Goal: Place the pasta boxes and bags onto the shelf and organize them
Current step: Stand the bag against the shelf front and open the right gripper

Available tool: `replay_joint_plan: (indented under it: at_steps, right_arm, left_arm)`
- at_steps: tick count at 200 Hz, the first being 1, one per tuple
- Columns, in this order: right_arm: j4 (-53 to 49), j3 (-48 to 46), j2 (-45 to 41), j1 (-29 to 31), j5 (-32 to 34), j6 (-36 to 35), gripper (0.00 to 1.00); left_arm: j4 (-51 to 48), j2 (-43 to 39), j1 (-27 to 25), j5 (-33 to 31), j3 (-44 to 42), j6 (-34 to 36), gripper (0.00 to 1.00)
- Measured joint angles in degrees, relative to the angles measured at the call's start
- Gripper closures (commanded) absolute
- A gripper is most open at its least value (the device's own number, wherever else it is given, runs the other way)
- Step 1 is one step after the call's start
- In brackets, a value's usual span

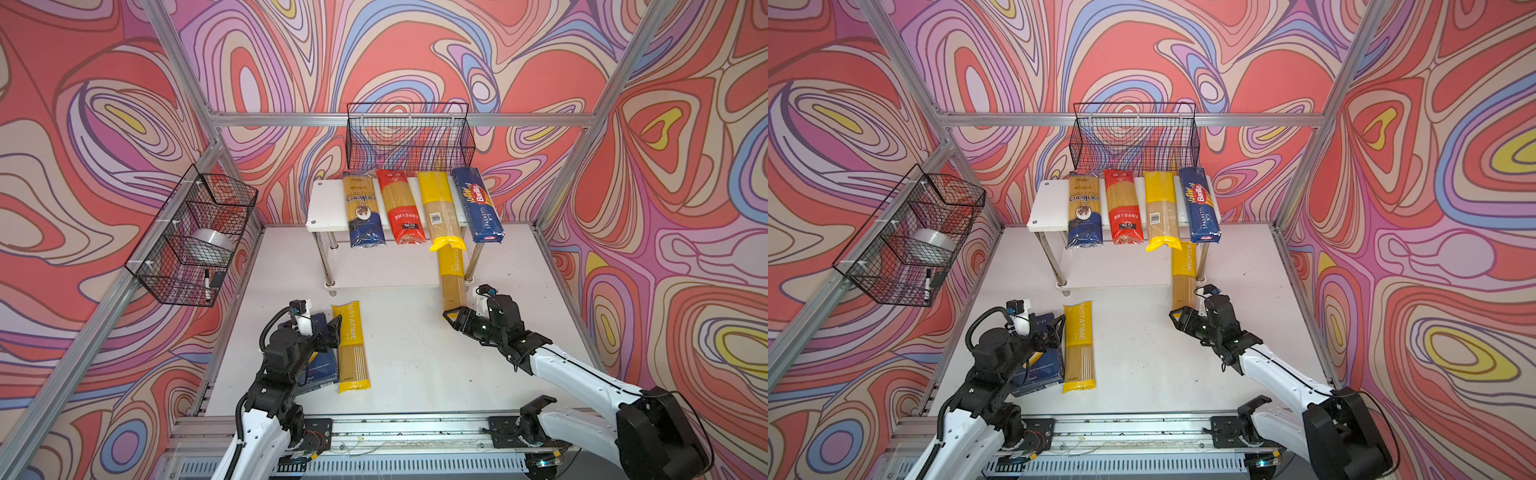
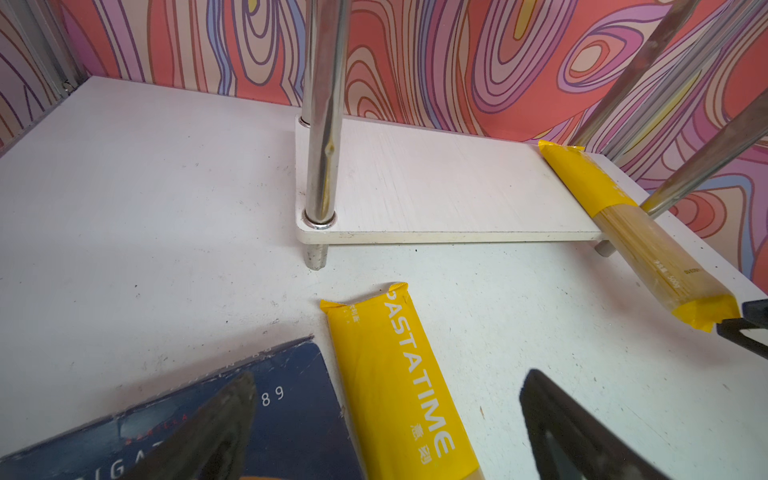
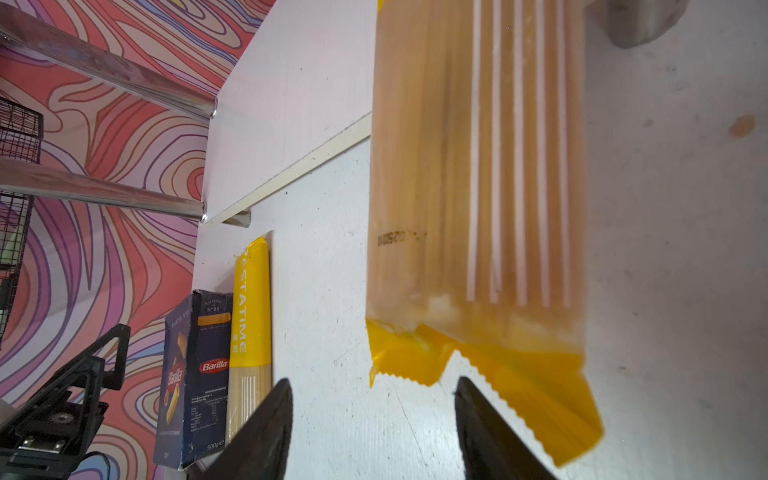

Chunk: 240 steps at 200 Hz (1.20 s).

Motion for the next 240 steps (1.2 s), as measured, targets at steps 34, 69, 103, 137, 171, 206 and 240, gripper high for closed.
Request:
replay_joint_plan:
  at_steps: [34, 69, 103, 137, 171, 206, 240]
  right_arm:
    - [2.84, -0.02, 1.64, 0.0, 0.07, 0.59, 0.36]
    - [4.7, 0.0, 3.89, 0.0, 0.15, 0.66, 0.36]
    - [5.99, 0.04, 5.79, 0.02, 0.44, 0.81, 0.36]
    - [5.92, 1.01, 6.49, 0.11, 0.87, 0.79, 0.35]
    - [5.55, 3.13, 8.35, 0.11, 1.4, 0.48, 0.35]
    - [5.16, 5.9, 12.02, 0.33, 1.46, -0.5, 0.34]
    - [3.34, 8.76, 14.43, 0.44, 1.46, -1.66, 0.33]
  left_arm:
    - [0.0, 0.02, 0.0, 0.0, 0.0, 0.0, 0.0]
    - [0.0, 0.09, 0.0, 0.0, 0.0, 0.0, 0.0]
    - [0.0, 0.46, 0.0, 0.0, 0.0, 0.0, 0.0]
    - [0.0, 0.9, 0.0, 0.0, 0.0, 0.0, 0.0]
    - [0.0, 1.09, 0.0, 0.0, 0.0, 0.0, 0.0]
    - [0.0, 1.2, 0.0, 0.0, 0.0, 0.0, 0.0]
    - [0.0, 1.18, 0.0, 0.02, 0.0, 0.0, 0.0]
